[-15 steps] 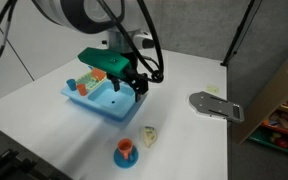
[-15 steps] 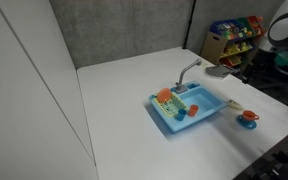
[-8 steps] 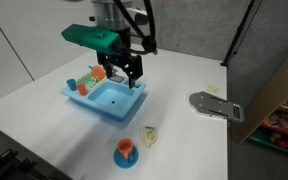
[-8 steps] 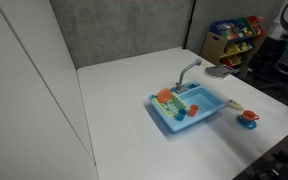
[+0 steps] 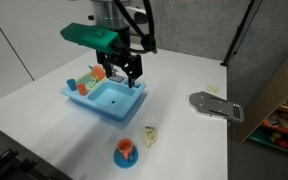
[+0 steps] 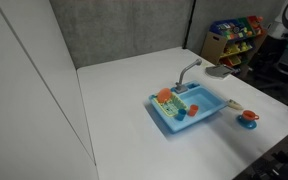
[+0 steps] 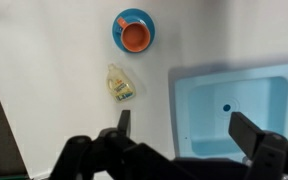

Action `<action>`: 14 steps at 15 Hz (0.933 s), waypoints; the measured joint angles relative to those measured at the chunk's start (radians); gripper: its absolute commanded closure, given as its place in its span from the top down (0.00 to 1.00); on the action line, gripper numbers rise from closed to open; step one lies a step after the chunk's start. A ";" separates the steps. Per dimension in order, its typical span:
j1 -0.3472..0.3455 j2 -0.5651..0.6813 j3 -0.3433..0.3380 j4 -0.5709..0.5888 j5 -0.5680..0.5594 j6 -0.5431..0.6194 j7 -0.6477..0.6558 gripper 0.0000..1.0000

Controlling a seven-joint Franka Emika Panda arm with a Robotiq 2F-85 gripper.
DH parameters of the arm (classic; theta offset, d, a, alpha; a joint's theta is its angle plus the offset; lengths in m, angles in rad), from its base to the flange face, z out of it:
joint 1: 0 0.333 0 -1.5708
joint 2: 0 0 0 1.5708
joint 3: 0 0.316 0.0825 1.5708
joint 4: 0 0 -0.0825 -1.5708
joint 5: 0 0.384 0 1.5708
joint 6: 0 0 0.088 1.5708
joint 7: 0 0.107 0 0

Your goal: Take the small bottle out of the sink

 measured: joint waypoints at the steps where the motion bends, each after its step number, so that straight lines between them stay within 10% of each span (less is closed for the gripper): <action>1: 0.000 0.002 0.000 0.000 0.000 0.000 0.000 1.00; 14: 0.047 -0.107 0.028 0.013 -0.123 -0.181 0.120 1.00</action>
